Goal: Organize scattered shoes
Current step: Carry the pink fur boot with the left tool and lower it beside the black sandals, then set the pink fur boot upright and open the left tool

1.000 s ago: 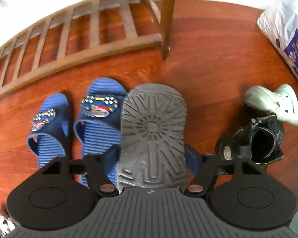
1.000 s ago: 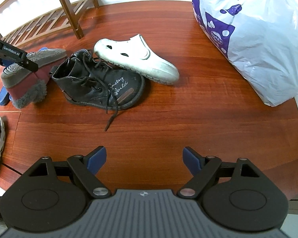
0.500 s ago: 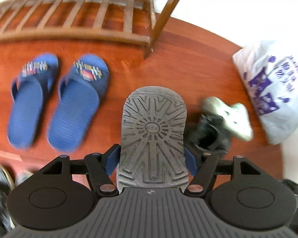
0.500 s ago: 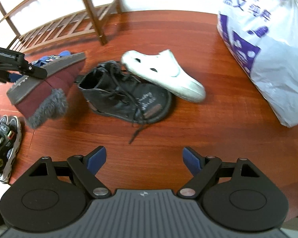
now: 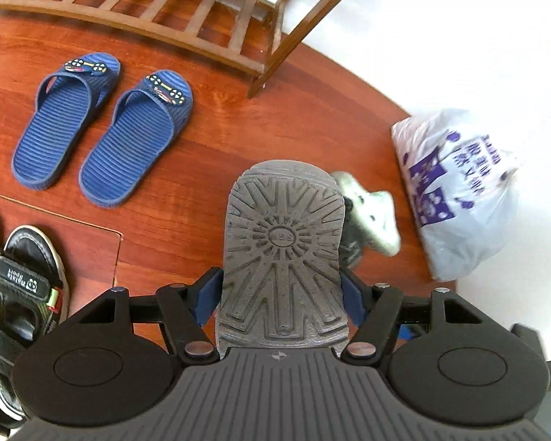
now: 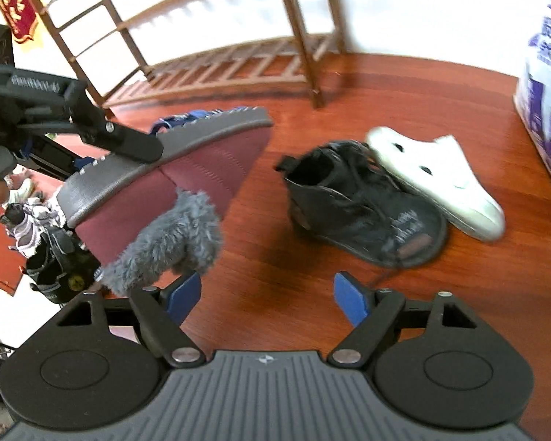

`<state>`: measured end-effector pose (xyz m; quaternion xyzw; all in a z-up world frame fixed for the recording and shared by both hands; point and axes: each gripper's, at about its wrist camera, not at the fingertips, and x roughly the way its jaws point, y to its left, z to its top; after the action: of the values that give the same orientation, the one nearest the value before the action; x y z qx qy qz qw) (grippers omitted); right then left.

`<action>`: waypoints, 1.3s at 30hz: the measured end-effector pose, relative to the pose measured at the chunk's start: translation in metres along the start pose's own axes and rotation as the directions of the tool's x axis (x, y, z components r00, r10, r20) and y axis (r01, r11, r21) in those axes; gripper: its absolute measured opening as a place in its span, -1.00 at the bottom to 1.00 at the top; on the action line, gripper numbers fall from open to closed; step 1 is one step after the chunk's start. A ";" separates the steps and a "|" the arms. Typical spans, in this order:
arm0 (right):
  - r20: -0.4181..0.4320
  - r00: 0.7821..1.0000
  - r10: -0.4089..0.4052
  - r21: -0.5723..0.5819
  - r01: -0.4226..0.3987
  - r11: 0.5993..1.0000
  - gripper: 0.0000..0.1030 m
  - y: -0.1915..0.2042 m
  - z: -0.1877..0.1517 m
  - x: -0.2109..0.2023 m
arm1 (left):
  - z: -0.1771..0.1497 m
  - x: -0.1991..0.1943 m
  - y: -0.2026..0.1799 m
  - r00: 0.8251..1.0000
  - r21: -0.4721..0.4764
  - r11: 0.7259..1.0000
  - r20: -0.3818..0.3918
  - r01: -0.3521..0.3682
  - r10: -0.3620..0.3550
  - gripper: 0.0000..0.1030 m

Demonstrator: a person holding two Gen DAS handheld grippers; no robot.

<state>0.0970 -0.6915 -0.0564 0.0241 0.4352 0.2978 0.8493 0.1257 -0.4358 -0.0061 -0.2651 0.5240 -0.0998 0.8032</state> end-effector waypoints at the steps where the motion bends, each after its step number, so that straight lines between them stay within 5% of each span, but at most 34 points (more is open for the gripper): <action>1: 0.019 1.000 0.013 -0.009 -0.013 1.000 0.56 0.003 0.001 0.001 | 0.000 -0.003 -0.001 1.000 -0.006 1.000 0.006 0.009 -0.009 0.33; 8: 0.132 0.990 0.055 -0.046 -0.049 0.998 0.38 0.015 0.003 0.012 | -0.004 -0.020 0.008 0.999 -0.066 0.997 0.044 0.030 -0.027 0.33; 15: 0.221 0.965 0.138 -0.132 -0.111 0.985 -0.47 0.032 0.009 0.010 | -0.009 -0.034 0.033 0.994 -0.159 0.982 0.069 0.097 -0.087 0.33; 18: 0.238 0.959 0.151 -0.127 -0.124 0.984 -0.67 0.035 0.015 0.012 | -0.012 -0.039 0.039 0.992 -0.171 0.979 0.073 0.115 -0.104 0.34; 29: 0.253 0.958 0.135 -0.228 -0.077 0.971 -0.77 0.075 0.046 0.001 | -0.032 -0.068 0.087 0.986 -0.287 0.950 0.145 0.121 -0.082 0.34; 35: 0.133 0.991 0.030 -0.308 0.013 0.951 -0.81 0.107 0.045 0.030 | -0.043 -0.083 0.115 0.987 -0.318 0.944 0.153 0.086 -0.038 0.34; 39: 0.063 0.997 -0.040 -0.365 0.061 0.929 -0.82 0.125 0.035 0.048 | -0.047 -0.087 0.122 0.991 -0.267 0.963 0.133 0.025 0.011 0.34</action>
<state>0.0840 -0.5561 -0.0324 -0.1377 0.3491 0.3510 0.8579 0.0322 -0.3100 -0.0169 -0.3793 0.4769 -0.0131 0.7928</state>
